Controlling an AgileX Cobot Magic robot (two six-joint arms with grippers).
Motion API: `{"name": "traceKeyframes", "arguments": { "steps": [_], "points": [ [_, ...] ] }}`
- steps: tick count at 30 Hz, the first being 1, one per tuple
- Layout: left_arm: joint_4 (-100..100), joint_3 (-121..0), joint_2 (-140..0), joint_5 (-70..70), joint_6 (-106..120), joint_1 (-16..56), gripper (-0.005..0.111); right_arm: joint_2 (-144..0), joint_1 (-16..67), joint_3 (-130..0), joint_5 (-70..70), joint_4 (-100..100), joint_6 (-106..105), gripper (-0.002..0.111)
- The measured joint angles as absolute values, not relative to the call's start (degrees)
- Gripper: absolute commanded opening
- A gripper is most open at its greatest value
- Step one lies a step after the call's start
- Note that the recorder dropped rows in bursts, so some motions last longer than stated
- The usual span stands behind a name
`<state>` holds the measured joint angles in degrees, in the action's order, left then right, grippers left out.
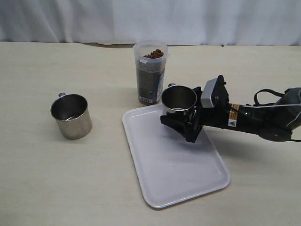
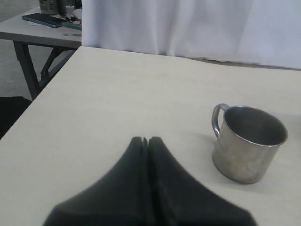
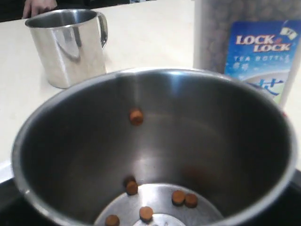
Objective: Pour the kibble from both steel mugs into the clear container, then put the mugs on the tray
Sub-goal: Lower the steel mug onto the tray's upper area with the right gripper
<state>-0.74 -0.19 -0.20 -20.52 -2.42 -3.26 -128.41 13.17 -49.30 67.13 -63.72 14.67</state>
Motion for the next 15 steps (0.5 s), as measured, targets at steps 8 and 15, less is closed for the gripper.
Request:
{"name": "traceKeyframes", "arguments": {
  "steps": [8,15],
  "points": [
    [-0.7,-0.2,-0.2,-20.5,-2.4,-3.3,0.0,-128.4,13.4,-49.3,65.3,-63.9,14.7,0.006],
    [-0.7,-0.2,-0.2,-20.5,-2.4,-3.3,0.0,-128.8,13.5,-49.7,62.4,-63.3,14.7,0.024]
  ]
}}
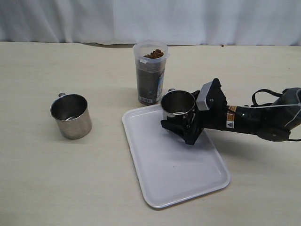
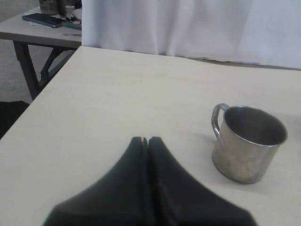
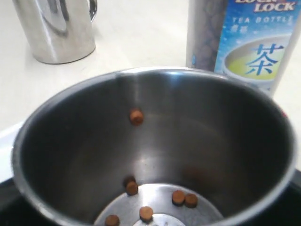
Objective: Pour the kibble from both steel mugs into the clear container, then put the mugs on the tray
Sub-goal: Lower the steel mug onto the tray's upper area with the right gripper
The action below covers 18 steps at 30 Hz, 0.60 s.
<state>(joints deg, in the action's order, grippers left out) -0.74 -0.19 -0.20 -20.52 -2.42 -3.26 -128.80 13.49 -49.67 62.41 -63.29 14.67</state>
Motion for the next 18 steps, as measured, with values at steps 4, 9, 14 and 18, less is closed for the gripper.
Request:
{"name": "traceKeyframes", "arguments": {
  "steps": [4,9,14,18],
  "points": [
    [-0.7,-0.2,-0.2,-20.5,-2.4,-3.3,0.0,-129.5,14.0,-49.8,62.4,-59.8,14.7,0.04],
    [-0.7,-0.2,-0.2,-20.5,-2.4,-3.3,0.0,-130.4,14.0,-49.8,63.8,-57.0,14.7,0.062],
    [-0.7,-0.2,-0.2,-20.5,-2.4,-3.3,0.0,-130.4,14.0,-49.8,65.2,-57.2,15.6,0.075],
    [-0.7,-0.2,-0.2,-20.5,-2.4,-3.3,0.0,-130.4,14.0,-49.8,67.0,-58.4,16.6,0.076]
  ]
}}
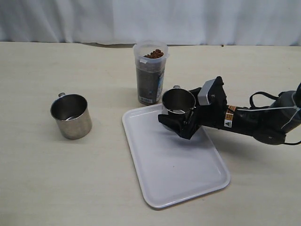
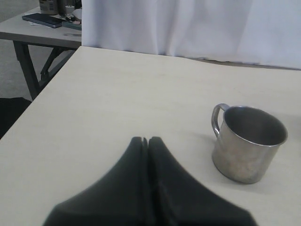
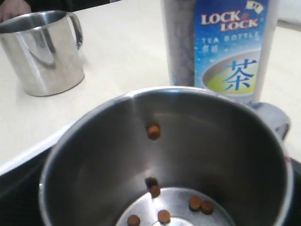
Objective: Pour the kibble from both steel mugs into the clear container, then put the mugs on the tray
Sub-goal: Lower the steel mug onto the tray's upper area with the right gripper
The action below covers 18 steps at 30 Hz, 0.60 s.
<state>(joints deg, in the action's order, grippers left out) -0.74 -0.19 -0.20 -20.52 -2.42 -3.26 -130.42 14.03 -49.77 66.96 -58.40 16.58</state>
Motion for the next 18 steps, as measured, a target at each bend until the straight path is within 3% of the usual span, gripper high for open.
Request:
{"name": "traceKeyframes", "arguments": {
  "steps": [18],
  "points": [
    [-0.7,-0.2,-0.2,-20.5,-2.4,-3.3,0.0,-130.4,14.0,-49.8,68.2,-59.4,17.8,0.082]
  ]
}}
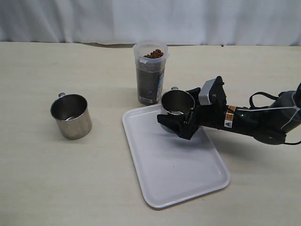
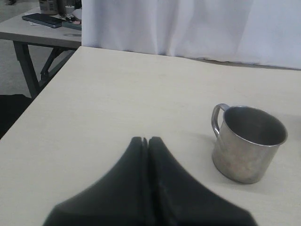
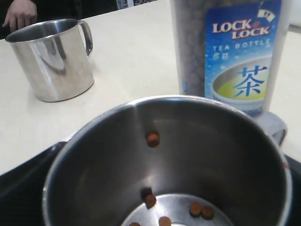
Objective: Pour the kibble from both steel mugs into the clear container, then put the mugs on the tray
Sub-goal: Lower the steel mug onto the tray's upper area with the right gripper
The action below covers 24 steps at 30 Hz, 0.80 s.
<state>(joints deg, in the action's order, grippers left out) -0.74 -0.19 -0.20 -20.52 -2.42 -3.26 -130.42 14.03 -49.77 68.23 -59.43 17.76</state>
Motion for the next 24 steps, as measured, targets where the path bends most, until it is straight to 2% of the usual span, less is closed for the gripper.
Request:
{"name": "traceKeyframes", "arguments": {
  "steps": [18,24],
  "points": [
    [-0.7,-0.2,-0.2,-20.5,-2.4,-3.3,0.0,-129.6,13.9,-49.8,68.4,-63.4,18.1,0.082],
    [-0.7,-0.2,-0.2,-20.5,-2.4,-3.3,0.0,-127.0,11.0,-49.8,68.6,-68.0,22.4,0.082]
  ]
}}
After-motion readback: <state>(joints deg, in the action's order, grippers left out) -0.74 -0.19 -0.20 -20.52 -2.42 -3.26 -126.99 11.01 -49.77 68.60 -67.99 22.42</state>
